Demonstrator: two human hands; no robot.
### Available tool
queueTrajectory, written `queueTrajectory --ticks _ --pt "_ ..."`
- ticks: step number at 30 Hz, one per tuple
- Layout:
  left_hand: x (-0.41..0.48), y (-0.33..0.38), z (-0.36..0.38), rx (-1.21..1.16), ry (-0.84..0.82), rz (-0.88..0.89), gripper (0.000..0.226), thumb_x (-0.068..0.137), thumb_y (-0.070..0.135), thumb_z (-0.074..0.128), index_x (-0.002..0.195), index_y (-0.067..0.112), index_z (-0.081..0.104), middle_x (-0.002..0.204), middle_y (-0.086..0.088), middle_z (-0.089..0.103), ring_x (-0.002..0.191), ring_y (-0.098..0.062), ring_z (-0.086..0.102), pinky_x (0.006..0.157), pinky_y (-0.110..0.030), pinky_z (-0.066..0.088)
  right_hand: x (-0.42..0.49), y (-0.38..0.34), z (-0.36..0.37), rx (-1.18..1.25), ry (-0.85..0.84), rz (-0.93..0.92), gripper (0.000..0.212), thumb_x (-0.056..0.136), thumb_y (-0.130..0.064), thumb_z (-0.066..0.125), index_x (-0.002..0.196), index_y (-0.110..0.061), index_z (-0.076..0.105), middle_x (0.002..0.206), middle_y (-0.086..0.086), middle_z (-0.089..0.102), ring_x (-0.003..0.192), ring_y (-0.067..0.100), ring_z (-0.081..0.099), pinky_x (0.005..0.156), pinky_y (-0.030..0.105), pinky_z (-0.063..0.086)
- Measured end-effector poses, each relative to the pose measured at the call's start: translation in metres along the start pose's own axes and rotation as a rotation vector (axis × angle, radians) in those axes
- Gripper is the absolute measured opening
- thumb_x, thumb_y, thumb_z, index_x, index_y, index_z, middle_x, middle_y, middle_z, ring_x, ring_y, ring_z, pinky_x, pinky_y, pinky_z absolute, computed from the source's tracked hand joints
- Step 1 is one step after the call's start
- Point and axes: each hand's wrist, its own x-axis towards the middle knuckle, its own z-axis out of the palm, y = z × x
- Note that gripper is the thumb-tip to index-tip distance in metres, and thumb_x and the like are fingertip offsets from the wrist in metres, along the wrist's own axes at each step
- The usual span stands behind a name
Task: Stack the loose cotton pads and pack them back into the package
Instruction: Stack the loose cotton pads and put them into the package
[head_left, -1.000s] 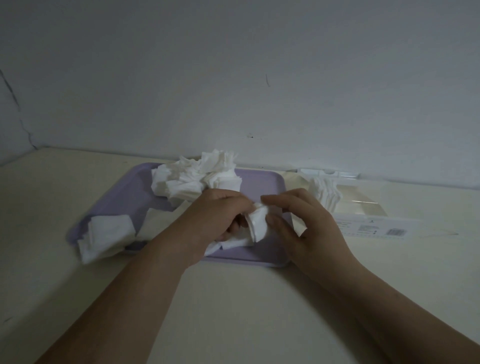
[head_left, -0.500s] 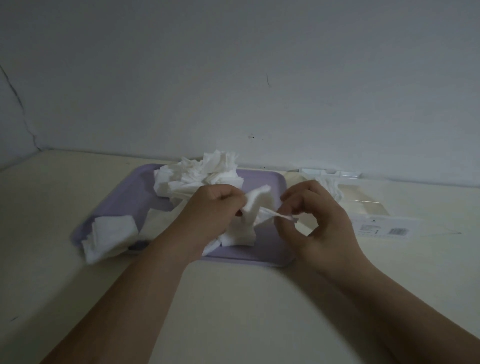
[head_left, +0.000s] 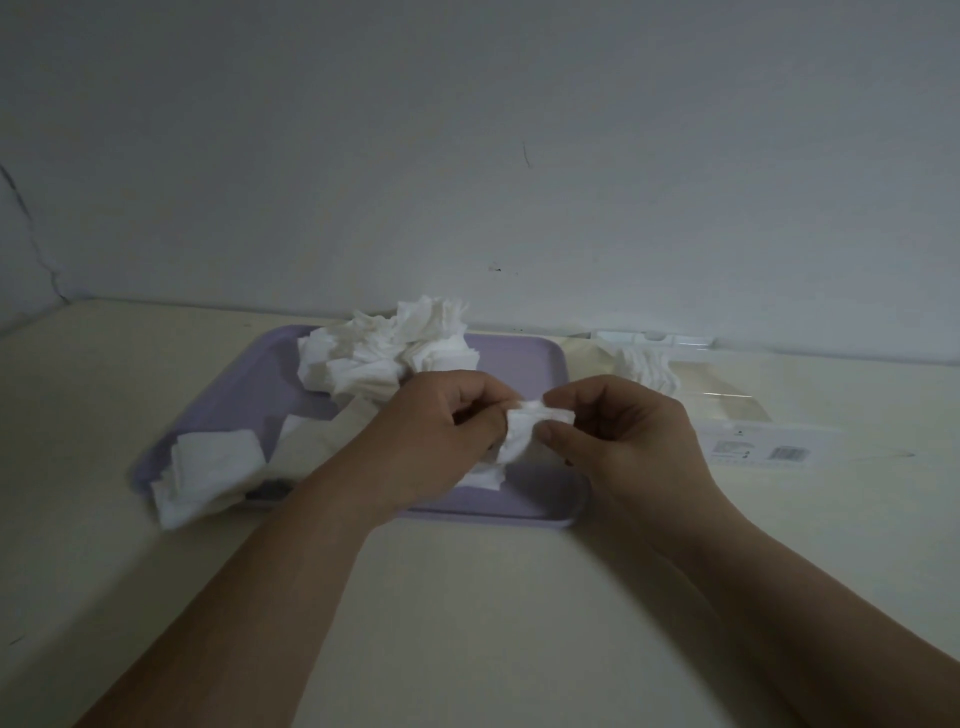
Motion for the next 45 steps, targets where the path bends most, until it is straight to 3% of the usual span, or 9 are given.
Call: queueTrajectory --ticks 8,11,15,20,25,31,34,40,45 --pt "0.0006 -0.0014 -0.0009 0.013 -0.018 0.053 0.022 0.1 0.006 0.061 0.104 0.019 0.079 0.089 -0.004 0.079 0.077 -0.006 0.067 0.076 -0.024 0.054 0.0003 0.0038 -0.0019 0.016 -0.006 -0.009 0.029 0.082 -0.003 0.082 0.103 -0.024 0.079 0.079 0.003 0.078 0.067 0.009 0.066 0.071 0.024 0.055" --pt "0.0015 -0.0037 -0.0002 -0.002 -0.026 0.064 0.023 0.1 0.009 0.063 0.102 0.024 0.079 0.091 -0.001 0.08 0.083 -0.01 0.071 0.082 -0.03 0.056 -0.0011 0.0038 -0.0019 -0.001 -0.038 -0.006 0.029 0.084 -0.005 0.081 0.104 -0.027 0.08 0.081 -0.005 0.079 0.069 0.006 0.069 0.07 0.018 0.053" --pt "0.0013 -0.0038 -0.0023 -0.107 -0.098 0.052 0.015 0.094 0.022 0.069 0.104 0.027 0.079 0.103 -0.006 0.08 0.1 -0.025 0.074 0.091 -0.038 0.058 0.0008 0.0034 -0.0008 -0.132 0.004 -0.107 0.025 0.083 -0.006 0.081 0.097 -0.027 0.081 0.096 0.001 0.073 0.082 0.015 0.07 0.07 0.025 0.058" --pt "0.0009 -0.0034 -0.0011 -0.213 -0.077 0.031 0.026 0.096 -0.003 0.065 0.104 0.018 0.078 0.098 -0.005 0.081 0.089 -0.012 0.072 0.076 -0.027 0.06 0.0022 0.0026 -0.0009 -0.164 0.046 -0.161 0.017 0.083 -0.009 0.081 0.092 -0.023 0.08 0.099 -0.005 0.072 0.091 0.009 0.069 0.07 0.016 0.052" --pt "0.0022 -0.0017 0.0014 -0.274 -0.028 -0.015 0.02 0.099 0.002 0.062 0.104 0.013 0.078 0.091 -0.007 0.079 0.08 -0.014 0.071 0.071 -0.029 0.062 0.0001 0.0042 0.0006 -0.156 0.105 -0.193 0.014 0.083 -0.013 0.083 0.09 -0.025 0.082 0.092 -0.01 0.076 0.079 0.011 0.071 0.069 0.019 0.053" --pt "0.0044 -0.0013 -0.0001 -0.396 -0.025 -0.082 0.021 0.102 0.007 0.058 0.107 0.007 0.078 0.098 -0.019 0.077 0.086 -0.022 0.069 0.071 -0.032 0.062 0.0009 0.0026 -0.0026 -0.135 0.096 -0.242 0.018 0.084 -0.005 0.081 0.084 -0.023 0.078 0.099 -0.007 0.075 0.091 0.013 0.072 0.075 0.027 0.057" --pt "0.0071 -0.0007 -0.0024 -0.53 0.035 -0.147 0.022 0.1 0.007 0.061 0.093 0.011 0.082 0.096 -0.021 0.076 0.087 -0.028 0.071 0.069 -0.035 0.062 0.0018 0.0027 -0.0045 -0.172 0.074 -0.307 0.019 0.082 0.0 0.081 0.081 -0.018 0.074 0.106 -0.003 0.071 0.098 0.018 0.07 0.081 0.032 0.057" --pt "0.0072 -0.0052 -0.0002 -0.465 0.117 -0.13 0.021 0.102 0.007 0.058 0.097 0.008 0.078 0.101 -0.022 0.077 0.093 -0.034 0.074 0.087 -0.05 0.062 -0.0014 -0.0006 -0.0071 -0.224 -0.002 -0.278 0.027 0.082 -0.001 0.08 0.077 -0.027 0.071 0.079 -0.008 0.073 0.072 0.013 0.064 0.07 0.021 0.051" --pt "0.0026 -0.001 0.0011 -0.368 0.024 -0.073 0.02 0.102 0.004 0.057 0.105 0.003 0.077 0.104 -0.029 0.075 0.092 -0.034 0.072 0.088 -0.046 0.06 -0.004 -0.0043 -0.0021 -0.21 -0.021 -0.253 0.022 0.081 -0.003 0.082 0.081 -0.024 0.078 0.074 -0.013 0.072 0.062 0.002 0.061 0.063 0.01 0.045"
